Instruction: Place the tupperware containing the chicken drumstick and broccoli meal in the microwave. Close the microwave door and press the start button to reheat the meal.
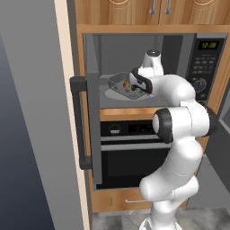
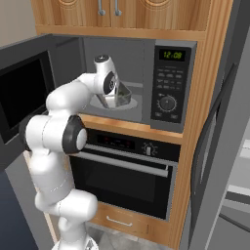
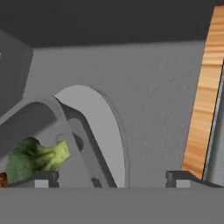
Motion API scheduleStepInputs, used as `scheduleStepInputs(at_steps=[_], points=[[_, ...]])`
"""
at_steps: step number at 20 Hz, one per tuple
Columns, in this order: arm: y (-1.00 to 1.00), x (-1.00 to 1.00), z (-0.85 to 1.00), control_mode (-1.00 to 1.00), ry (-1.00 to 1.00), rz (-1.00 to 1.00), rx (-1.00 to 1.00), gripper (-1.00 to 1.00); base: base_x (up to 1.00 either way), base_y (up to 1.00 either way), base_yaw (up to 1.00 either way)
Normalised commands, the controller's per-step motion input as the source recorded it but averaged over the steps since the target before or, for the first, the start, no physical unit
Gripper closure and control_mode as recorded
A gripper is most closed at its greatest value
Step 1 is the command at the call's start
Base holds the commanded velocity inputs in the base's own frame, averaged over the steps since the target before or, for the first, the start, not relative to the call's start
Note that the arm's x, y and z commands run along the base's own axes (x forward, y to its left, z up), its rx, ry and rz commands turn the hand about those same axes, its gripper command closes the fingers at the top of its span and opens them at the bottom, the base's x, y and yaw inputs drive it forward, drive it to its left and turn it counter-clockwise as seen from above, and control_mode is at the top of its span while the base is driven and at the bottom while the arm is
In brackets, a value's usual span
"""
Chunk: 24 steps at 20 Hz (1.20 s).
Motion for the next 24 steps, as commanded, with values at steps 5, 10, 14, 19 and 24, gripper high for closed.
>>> scheduleStepInputs(at_steps=[5,10,14,19,24], points=[[0.00,-0.99,0.32,-1.00,-0.15,0.00,-0.05,-1.00,0.00,0.00,0.00],[0.00,-1.00,0.51,-1.00,-0.07,0.01,-0.04,-1.00,0.00,0.00,0.00],[0.00,-0.99,0.48,-1.00,0.00,0.11,-0.10,-1.00,0.00,0.00,0.00],[0.00,-1.00,0.43,-1.00,0.00,0.35,-0.35,-1.00,0.00,0.00,0.00],[0.00,-1.00,0.50,-1.00,0.00,0.41,-0.44,-1.00,0.00,0.00,0.00]])
